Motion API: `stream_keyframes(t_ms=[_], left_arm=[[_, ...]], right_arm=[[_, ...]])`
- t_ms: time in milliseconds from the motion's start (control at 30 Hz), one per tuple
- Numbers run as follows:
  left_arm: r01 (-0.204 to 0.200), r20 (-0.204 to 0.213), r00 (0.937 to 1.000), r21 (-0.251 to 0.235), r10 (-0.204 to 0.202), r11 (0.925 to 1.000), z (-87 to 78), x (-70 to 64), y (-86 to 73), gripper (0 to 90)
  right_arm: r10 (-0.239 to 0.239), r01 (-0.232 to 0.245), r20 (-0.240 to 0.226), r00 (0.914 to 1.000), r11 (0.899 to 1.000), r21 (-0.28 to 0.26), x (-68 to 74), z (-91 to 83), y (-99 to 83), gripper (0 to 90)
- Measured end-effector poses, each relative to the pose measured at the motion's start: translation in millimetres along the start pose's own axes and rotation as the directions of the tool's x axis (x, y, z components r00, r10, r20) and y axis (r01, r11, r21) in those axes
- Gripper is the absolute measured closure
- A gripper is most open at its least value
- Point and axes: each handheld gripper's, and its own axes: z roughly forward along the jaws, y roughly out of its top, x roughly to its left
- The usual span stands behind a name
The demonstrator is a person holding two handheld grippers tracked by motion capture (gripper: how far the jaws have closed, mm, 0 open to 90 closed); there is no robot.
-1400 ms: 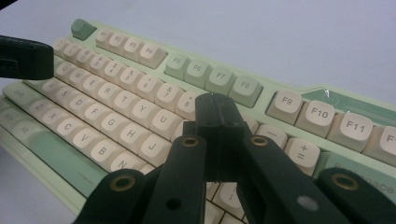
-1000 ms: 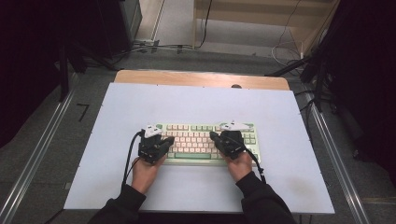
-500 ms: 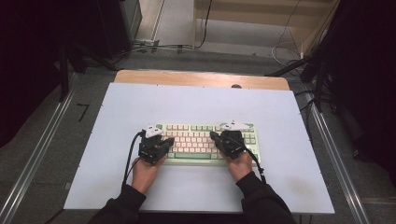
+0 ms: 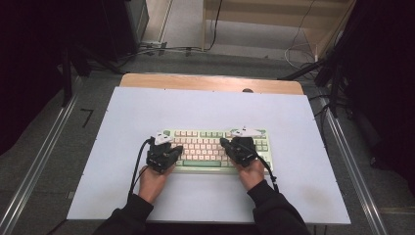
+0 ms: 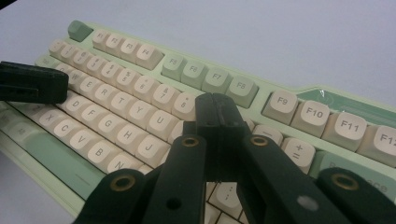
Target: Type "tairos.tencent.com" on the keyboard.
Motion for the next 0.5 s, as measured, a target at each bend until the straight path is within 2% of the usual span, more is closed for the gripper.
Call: stream_keyframes(t_ms=[233, 500], left_arm=[[0.016, 0.013, 0.9998, -0.056, -0.015, 0.9983, -7.6, -1.1, 2.5, 90.0], [0.035, 0.006, 0.9994, -0.075, -0.035, 0.9966, -11.9, 5.5, 4.0, 90.0]], right_arm=[[0.004, -0.004, -0.001, 1.0, 1.0, -0.007, -1.1, -1.5, 0.7, 88.0], [0.006, -0.006, -0.004, 1.0, 1.0, -0.012, -1.5, -3.8, 1.1, 88.0]])
